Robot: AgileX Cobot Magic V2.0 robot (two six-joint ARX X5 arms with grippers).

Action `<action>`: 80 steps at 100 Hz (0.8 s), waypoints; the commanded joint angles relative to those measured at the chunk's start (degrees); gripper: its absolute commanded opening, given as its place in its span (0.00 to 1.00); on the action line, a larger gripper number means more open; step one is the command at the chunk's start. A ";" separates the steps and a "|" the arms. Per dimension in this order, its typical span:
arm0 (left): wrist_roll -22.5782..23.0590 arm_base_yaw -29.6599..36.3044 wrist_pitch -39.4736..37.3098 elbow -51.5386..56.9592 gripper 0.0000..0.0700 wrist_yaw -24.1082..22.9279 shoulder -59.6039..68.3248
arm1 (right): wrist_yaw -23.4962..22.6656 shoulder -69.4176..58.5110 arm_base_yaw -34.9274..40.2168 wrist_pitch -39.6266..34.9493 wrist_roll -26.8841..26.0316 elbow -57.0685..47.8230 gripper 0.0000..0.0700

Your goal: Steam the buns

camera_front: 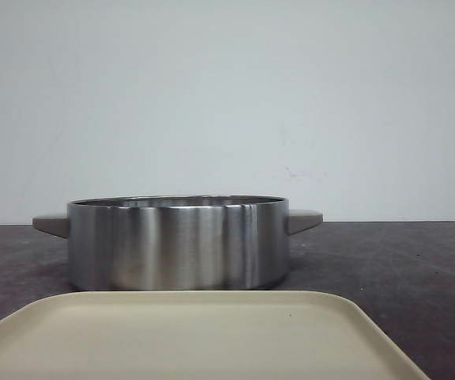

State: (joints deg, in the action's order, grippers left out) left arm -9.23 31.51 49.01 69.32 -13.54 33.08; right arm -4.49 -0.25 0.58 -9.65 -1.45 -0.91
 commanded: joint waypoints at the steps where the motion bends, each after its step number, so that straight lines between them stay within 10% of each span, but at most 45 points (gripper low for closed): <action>1: 4.04 -1.64 -1.49 -0.70 0.02 0.07 -1.05 | 0.00 0.04 -0.07 0.63 0.44 0.22 0.01; 39: 1.09 -19.28 -32.54 -43.23 0.02 15.17 -22.43 | 0.00 0.04 -0.07 0.63 0.44 0.22 0.01; 80: 1.01 -31.28 -41.97 -64.32 0.02 14.91 -30.77 | -0.02 0.04 -0.07 0.63 0.44 0.22 0.01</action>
State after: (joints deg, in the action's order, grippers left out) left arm -8.32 0.62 9.74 6.72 1.50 3.46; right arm -4.49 -0.25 0.58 -9.65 -1.32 -0.91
